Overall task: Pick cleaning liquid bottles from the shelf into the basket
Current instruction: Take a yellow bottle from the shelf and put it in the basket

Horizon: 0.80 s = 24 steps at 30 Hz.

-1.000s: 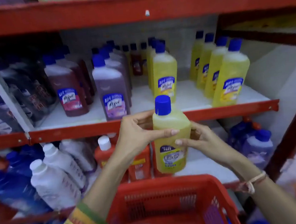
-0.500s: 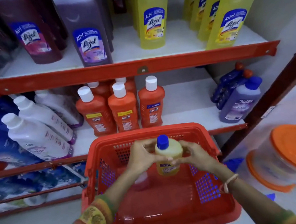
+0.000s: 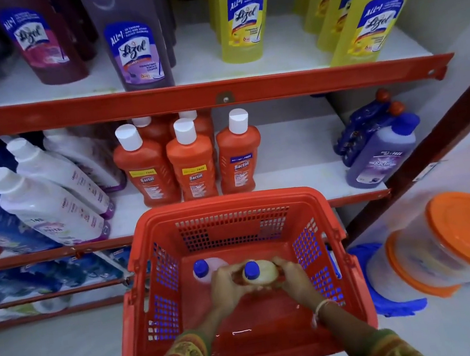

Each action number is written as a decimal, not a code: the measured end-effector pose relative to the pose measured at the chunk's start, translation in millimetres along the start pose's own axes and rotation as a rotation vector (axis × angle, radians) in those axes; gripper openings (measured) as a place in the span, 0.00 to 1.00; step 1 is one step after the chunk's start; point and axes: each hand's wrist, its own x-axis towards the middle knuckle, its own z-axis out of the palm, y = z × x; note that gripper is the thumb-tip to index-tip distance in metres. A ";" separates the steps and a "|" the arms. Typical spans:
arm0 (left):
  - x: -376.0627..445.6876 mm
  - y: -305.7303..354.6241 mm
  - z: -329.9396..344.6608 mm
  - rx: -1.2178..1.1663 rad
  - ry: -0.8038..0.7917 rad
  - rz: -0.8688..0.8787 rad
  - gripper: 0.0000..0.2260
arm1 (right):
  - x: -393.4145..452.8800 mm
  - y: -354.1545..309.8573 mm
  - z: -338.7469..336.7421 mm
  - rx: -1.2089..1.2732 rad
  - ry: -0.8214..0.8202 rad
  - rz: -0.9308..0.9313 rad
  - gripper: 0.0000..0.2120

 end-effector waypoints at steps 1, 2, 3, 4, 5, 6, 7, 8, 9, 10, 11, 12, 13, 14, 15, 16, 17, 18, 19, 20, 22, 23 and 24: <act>0.9 -3.2 0.6 0.011 -0.004 -0.009 0.30 | -2.8 -4.0 -0.8 -0.018 -0.002 0.005 0.27; 0.7 -4.0 0.9 0.028 -0.013 -0.018 0.29 | -5.5 -7.4 -1.5 -0.033 -0.010 0.007 0.26; 0.6 -4.6 1.4 0.044 -0.024 -0.018 0.28 | -7.5 -10.0 -2.2 -0.050 -0.018 0.010 0.26; 0.3 -5.2 1.9 0.060 -0.034 -0.019 0.28 | -9.0 -11.8 -2.7 -0.067 -0.026 0.014 0.26; 0.3 -6.9 2.8 0.066 -0.042 -0.014 0.28 | -10.5 -13.2 -3.1 -0.089 -0.037 0.018 0.26; 0.3 -8.1 3.4 0.065 -0.050 -0.014 0.29 | -11.9 -14.3 -3.3 -0.107 -0.049 0.018 0.27; 0.2 -9.8 4.7 0.057 -0.056 -0.013 0.30 | -13.5 -15.9 -4.0 -0.129 -0.059 0.018 0.27; 0.5 -12.2 5.5 0.047 -0.060 -0.015 0.31 | -14.2 -16.0 -4.1 -0.149 -0.064 0.017 0.27; 0.6 -13.0 6.3 0.048 -0.063 -0.016 0.31 | -15.1 -17.1 -4.7 -0.171 -0.067 0.018 0.27; 0.3 -12.3 6.7 0.057 -0.069 -0.014 0.31 | -15.3 -17.5 -5.2 -0.190 -0.069 0.018 0.26; -0.3 -11.9 7.0 0.070 -0.073 -0.009 0.30 | -15.6 -18.8 -6.4 -0.209 -0.072 0.020 0.26; -1.4 -10.8 7.0 0.079 -0.081 -0.008 0.29 | -15.2 -18.7 -6.9 -0.224 -0.076 0.021 0.26; -2.5 -10.3 6.9 0.080 -0.088 -0.006 0.29 | -15.3 -20.4 -8.2 -0.244 -0.088 0.023 0.26; -3.5 -9.3 6.4 0.083 -0.092 -0.001 0.30 | -14.9 -21.8 -9.3 -0.262 -0.097 0.019 0.25; -3.7 -10.2 6.2 0.090 -0.089 0.008 0.30 | -14.7 -23.9 -10.5 -0.280 -0.107 0.014 0.24; -4.3 -9.6 5.6 0.105 -0.089 0.016 0.29 | -13.7 -24.5 -10.8 -0.290 -0.116 0.005 0.23; -4.5 -8.3 4.8 0.121 -0.092 0.032 0.29 | -13.5 -26.6 -12.3 -0.302 -0.128 -0.004 0.22; -4.4 -6.1 3.4 0.147 -0.100 0.044 0.29 | -13.0 -28.3 -13.7 -0.317 -0.142 -0.018 0.20; -3.8 -3.6 1.8 0.181 -0.114 0.058 0.29 | -12.6 -30.2 -15.5 -0.328 -0.160 -0.035 0.19; -2.5 -2.1 -0.9 0.221 -0.141 0.060 0.30 | -11.5 -31.7 -18.0 -0.331 -0.181 -0.057 0.19; 0.7 0.5 -9.2 0.325 -0.210 0.072 0.31 | -10.1 -37.8 -27.2 -0.344 -0.229 -0.105 0.21; 2.9 1.6 -15.4 0.383 -0.231 0.083 0.31 | -10.0 -42.4 -33.6 -0.355 -0.250 -0.125 0.23; 5.1 5.8 -22.6 0.434 -0.226 0.100 0.30 | -10.0 -47.9 -41.2 -0.360 -0.262 -0.144 0.26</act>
